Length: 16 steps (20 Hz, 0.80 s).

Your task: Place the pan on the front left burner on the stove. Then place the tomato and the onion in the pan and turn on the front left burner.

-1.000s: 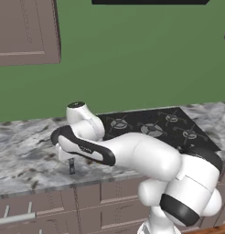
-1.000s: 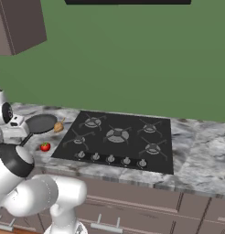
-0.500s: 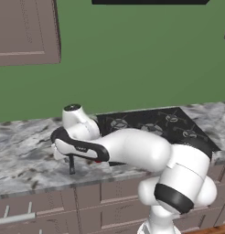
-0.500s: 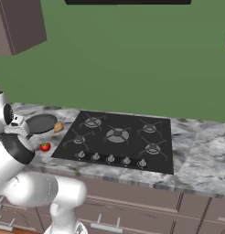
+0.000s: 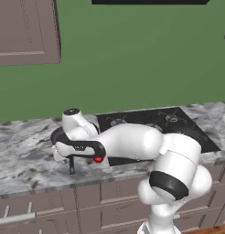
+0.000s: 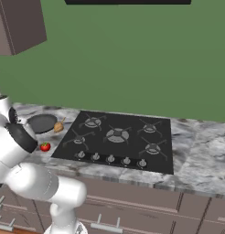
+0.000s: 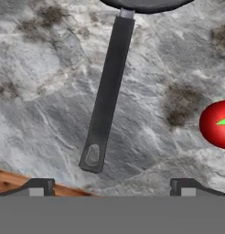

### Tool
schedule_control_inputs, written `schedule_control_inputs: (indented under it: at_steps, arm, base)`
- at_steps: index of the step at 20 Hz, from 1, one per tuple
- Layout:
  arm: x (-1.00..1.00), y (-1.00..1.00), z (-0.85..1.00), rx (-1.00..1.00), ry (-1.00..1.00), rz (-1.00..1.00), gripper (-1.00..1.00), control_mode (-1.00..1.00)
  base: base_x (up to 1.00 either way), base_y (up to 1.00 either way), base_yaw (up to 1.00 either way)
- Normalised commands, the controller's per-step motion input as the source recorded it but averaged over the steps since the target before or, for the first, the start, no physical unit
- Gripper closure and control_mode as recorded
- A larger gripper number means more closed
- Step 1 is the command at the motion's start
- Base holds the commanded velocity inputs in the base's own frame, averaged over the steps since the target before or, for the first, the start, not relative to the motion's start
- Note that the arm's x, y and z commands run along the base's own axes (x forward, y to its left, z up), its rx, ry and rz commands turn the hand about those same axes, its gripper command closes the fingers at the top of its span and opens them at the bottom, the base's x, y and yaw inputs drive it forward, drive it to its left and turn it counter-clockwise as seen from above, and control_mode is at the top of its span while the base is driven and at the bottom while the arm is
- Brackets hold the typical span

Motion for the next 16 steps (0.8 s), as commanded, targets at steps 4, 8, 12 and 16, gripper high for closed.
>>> schedule_control_inputs:
  at_steps: [4,8,12,16]
  arm:
    - [0.24,0.15,-0.26,0.0,0.0,0.0,-1.0,-1.0]
    - [0.14,0.09,-0.25,0.0,0.0,0.0,-1.0,-1.0]
    - [0.17,0.12,-0.22,0.0,0.0,0.0,-1.0,-1.0]
    - [0.19,0.15,-0.2,0.0,0.0,0.0,-1.0,-1.0]
  base:
    - [0.0,0.0,0.0]
    - [0.0,0.0,0.0]
    - [0.0,0.0,0.0]
    - [0.0,0.0,0.0]
